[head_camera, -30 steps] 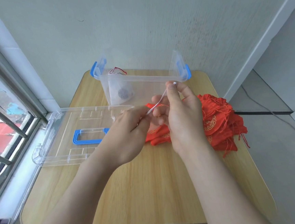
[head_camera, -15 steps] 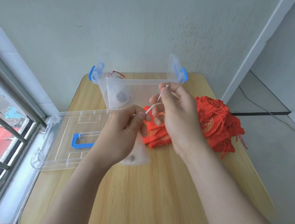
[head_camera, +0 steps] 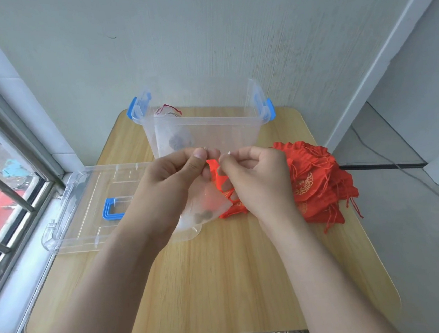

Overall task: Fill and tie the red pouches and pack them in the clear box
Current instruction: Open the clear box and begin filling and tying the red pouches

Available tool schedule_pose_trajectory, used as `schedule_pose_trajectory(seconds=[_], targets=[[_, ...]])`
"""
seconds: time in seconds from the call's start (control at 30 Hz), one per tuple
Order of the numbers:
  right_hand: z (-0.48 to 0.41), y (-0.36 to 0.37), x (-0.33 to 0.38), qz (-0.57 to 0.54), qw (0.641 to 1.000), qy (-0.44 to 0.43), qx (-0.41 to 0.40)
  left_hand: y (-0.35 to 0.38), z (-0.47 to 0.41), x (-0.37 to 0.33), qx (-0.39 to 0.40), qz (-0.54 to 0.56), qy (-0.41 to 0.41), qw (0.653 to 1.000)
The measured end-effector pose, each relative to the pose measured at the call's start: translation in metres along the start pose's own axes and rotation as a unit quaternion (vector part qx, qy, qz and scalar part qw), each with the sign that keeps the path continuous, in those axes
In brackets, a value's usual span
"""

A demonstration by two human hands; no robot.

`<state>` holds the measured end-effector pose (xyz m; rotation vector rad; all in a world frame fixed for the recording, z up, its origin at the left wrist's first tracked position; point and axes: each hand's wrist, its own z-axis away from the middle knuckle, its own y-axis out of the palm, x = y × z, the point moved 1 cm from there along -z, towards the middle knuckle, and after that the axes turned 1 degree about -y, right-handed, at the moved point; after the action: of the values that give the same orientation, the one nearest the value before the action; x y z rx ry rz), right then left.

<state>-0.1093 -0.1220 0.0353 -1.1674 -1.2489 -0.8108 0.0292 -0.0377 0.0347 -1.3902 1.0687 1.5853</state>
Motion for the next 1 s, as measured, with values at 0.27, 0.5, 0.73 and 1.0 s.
schedule_pose_trajectory(seconds=[0.27, 0.5, 0.73, 1.0], targets=[[0.002, 0.002, 0.004, 0.042, 0.994, -0.080, 0.060, 0.001, 0.002, 0.001, -0.075, -0.248, 0.114, 0.959], [0.002, -0.001, -0.001, 0.058, 0.986, -0.142, 0.062, -0.003, 0.003, 0.004, -0.023, -0.312, 0.112, 0.943], [0.003, 0.000, 0.001, 0.066, 0.985, -0.128, 0.095, -0.003, 0.002, 0.003, -0.045, -0.252, 0.070, 0.964], [0.007, -0.010, 0.006, 0.021, 0.988, -0.033, 0.149, 0.000, 0.006, -0.001, -0.024, -0.352, 0.112, 0.929]])
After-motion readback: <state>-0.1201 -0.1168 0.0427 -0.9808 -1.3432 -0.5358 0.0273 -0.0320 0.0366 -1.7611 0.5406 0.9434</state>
